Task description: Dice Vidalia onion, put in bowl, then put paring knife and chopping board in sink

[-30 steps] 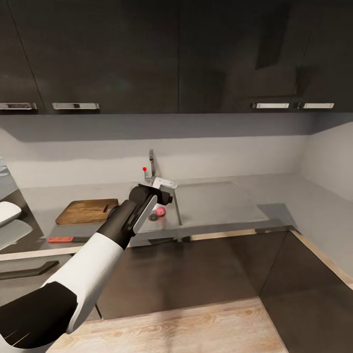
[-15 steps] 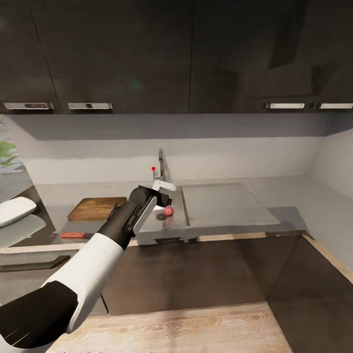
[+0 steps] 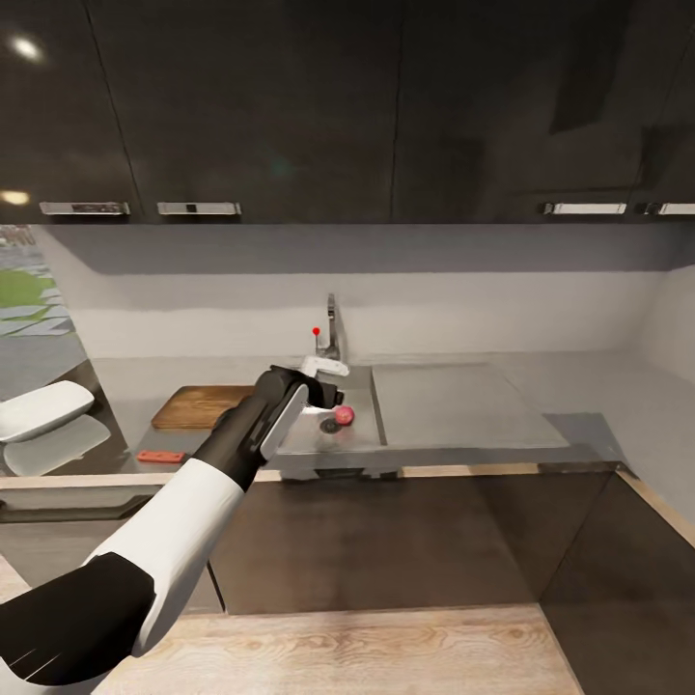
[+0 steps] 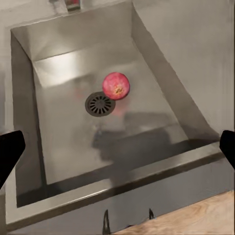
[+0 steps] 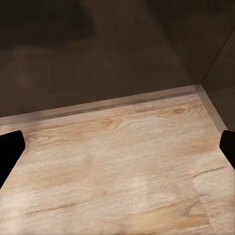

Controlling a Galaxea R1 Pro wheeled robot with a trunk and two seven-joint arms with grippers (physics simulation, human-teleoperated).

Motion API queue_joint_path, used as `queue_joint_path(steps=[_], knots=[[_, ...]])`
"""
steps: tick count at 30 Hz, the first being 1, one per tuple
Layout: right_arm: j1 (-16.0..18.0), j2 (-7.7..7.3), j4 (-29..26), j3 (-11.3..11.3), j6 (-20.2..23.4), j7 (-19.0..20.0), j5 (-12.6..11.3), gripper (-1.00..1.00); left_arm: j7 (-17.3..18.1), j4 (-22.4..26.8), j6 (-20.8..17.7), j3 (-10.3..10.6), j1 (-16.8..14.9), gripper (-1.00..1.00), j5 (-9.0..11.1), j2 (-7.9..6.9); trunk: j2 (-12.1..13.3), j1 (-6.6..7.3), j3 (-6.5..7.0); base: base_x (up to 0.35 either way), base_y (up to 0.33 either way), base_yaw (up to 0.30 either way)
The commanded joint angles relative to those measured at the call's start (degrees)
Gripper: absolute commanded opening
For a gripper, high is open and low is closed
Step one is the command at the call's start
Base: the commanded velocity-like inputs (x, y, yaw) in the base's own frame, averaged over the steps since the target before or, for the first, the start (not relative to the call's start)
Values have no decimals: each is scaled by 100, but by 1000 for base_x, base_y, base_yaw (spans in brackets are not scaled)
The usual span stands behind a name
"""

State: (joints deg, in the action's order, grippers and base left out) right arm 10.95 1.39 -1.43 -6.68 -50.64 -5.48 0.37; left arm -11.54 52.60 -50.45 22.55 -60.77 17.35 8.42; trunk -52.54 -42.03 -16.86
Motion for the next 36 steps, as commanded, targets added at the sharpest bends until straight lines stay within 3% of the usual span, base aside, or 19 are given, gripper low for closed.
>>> queue_joint_path(steps=[1,4,8,15,19,36], knots=[[4,2,2,-19,-16,-6,7,100,-55,4,-17,2,-6,100,255,-1,-5,-1,-8,0,0,1],[4,2,2,-19,-16,-6,7,100,-54,5,-12,-9,-6,100,565,1,-5,-1,-8,0,0,0],[4,2,2,-24,-17,-6,7,100,-51,-10,-9,1,-6,100,705,-1,-5,-1,-8,0,0,0],[4,2,2,-26,-16,-6,7,100,-49,-176,3,-4,-6,100,731,-13,-5,-1,-8,0,0,0],[4,2,2,-26,-17,-6,7,100,-56,-434,450,3,-6,100,734,-16,-5,-1,-8,96,0,0],[4,2,2,-18,-16,-6,7,100,-55,-761,641,7,-6,100,734,-16,-5,-1,-8,291,-66,0]])
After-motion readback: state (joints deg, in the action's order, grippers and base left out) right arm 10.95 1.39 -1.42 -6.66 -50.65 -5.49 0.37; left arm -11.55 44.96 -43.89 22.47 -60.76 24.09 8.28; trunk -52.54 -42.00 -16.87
